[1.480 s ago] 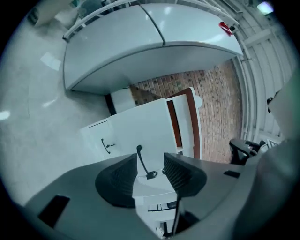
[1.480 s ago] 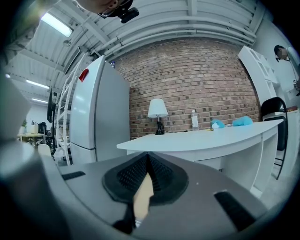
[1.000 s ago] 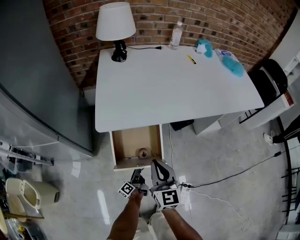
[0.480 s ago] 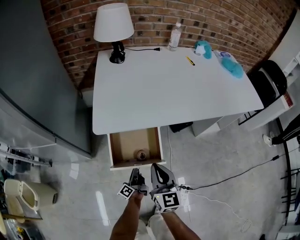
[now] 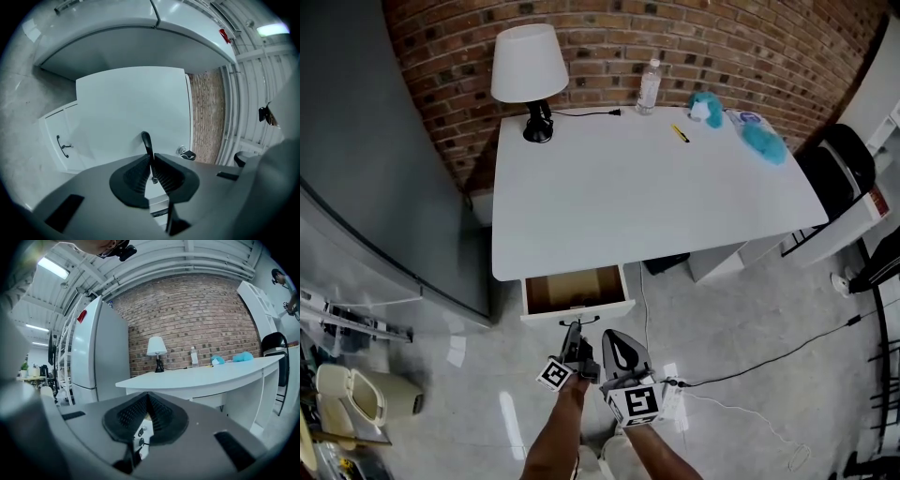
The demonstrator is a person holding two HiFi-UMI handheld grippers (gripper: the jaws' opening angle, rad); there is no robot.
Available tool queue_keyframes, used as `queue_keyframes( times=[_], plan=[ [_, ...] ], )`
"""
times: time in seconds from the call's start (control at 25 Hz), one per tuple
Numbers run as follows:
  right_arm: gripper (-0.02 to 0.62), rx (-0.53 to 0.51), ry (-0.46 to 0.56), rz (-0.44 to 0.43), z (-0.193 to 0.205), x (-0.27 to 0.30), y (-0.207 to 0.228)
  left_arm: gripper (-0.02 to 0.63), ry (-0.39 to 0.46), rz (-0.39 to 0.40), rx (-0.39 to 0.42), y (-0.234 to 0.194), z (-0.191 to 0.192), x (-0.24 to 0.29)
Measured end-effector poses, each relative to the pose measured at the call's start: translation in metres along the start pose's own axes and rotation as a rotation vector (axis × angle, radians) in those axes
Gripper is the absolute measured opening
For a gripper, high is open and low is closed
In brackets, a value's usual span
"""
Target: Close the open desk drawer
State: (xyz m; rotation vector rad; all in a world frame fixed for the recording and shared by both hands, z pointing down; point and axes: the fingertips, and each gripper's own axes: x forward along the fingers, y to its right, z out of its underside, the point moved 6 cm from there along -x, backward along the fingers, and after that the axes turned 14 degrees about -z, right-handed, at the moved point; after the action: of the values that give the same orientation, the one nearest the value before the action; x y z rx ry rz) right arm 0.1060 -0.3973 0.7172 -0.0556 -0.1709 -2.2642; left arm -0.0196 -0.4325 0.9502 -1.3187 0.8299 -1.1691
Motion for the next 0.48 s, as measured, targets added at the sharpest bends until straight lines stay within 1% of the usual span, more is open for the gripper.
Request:
queue_keyframes(
  times=[0.08,0.24,0.36,0.48],
  plan=[
    [0.011,0.004,-0.001,0.007,-0.001,0.001,0.004,0.031,0.006,0.013,0.008,0.003,-0.001,0.003],
    [0.011,0.007,-0.007,0.004,0.000,0.004,0.006,0.031,-0.002,0.002,0.016,0.005,0.002,0.007],
    [0.011,-0.001,-0.005,-0.006,0.001,0.008,0.003,0.031,0.011,0.009,0.031,0.009,-0.001,0.014],
    [0.011,0.003,-0.010,-0.007,0.003,0.009,0.004,0.031,0.021,0.024,0.006,0.016,-0.006,0.025]
  ],
)
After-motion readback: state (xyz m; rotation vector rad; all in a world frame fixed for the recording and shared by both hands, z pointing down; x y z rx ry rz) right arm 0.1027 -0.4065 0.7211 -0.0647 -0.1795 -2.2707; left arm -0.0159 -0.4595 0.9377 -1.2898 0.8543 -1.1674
